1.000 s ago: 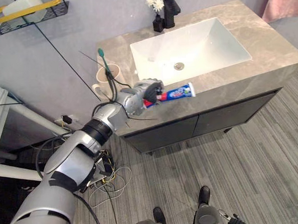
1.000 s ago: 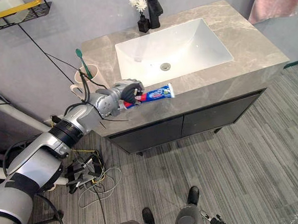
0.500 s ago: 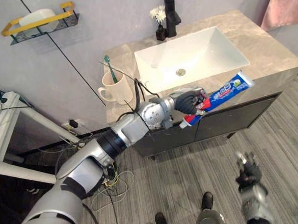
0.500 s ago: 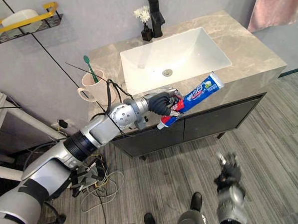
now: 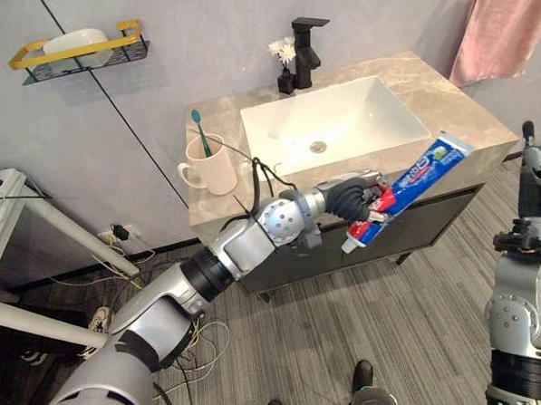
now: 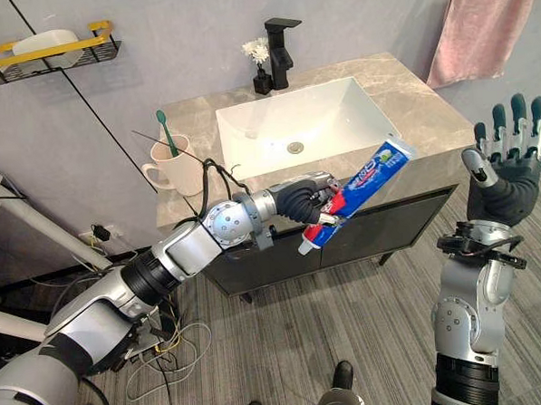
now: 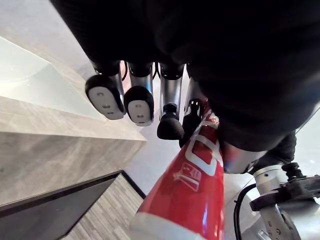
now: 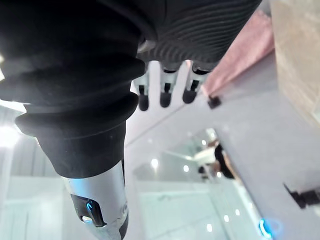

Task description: Organize washtable

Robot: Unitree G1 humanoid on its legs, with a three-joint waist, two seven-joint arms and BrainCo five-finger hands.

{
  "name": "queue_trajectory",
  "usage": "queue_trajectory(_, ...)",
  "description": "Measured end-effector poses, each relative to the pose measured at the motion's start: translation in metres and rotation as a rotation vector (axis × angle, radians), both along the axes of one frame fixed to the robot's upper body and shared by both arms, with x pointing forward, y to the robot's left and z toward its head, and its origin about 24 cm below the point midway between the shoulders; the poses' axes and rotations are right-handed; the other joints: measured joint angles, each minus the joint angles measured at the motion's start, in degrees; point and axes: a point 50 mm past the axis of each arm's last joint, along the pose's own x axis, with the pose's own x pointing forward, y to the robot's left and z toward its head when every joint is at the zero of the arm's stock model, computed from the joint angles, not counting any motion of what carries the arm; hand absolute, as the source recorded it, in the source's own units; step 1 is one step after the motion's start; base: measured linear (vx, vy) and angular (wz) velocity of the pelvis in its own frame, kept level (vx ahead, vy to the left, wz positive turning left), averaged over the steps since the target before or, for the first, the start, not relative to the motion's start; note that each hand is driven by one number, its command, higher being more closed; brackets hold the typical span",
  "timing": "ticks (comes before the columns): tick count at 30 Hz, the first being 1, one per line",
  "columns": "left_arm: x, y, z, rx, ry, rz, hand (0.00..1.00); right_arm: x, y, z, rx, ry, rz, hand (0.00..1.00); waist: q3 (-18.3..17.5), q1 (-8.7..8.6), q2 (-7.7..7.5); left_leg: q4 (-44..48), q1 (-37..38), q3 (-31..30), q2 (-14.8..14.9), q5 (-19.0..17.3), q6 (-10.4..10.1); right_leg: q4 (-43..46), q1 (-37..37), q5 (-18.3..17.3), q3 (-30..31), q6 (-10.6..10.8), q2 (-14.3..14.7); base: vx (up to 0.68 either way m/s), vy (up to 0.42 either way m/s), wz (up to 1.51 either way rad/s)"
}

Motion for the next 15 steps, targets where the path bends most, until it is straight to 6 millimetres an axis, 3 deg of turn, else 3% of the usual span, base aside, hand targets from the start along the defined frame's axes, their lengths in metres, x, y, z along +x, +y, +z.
queue_trajectory(7,0.007,0.018,-0.002,0.051,-0.003,0.042,1.0,0.0,0.027,-0.027,-0.042,0.145,0.259,0.0,-0.4,0.13,-0.68,0.1,-0.2,-0.3,0.0,0.0,0.0,0.0,0.0,0.0,-0.3,0.0,0.0,0.0,0.0,0.0)
queue_trajectory(15,0.01,0.027,-0.003,0.074,-0.021,0.075,1.0,-0.005,0.051,-0.053,-0.021,0.264,0.419,0.0,-0.7,0.1,-1.11,0.2,-0.8,-0.5,0.1,0.0,0.0,0.0,0.0,0.0,-0.4,0.0,0.0,-0.01,0.001,0.01)
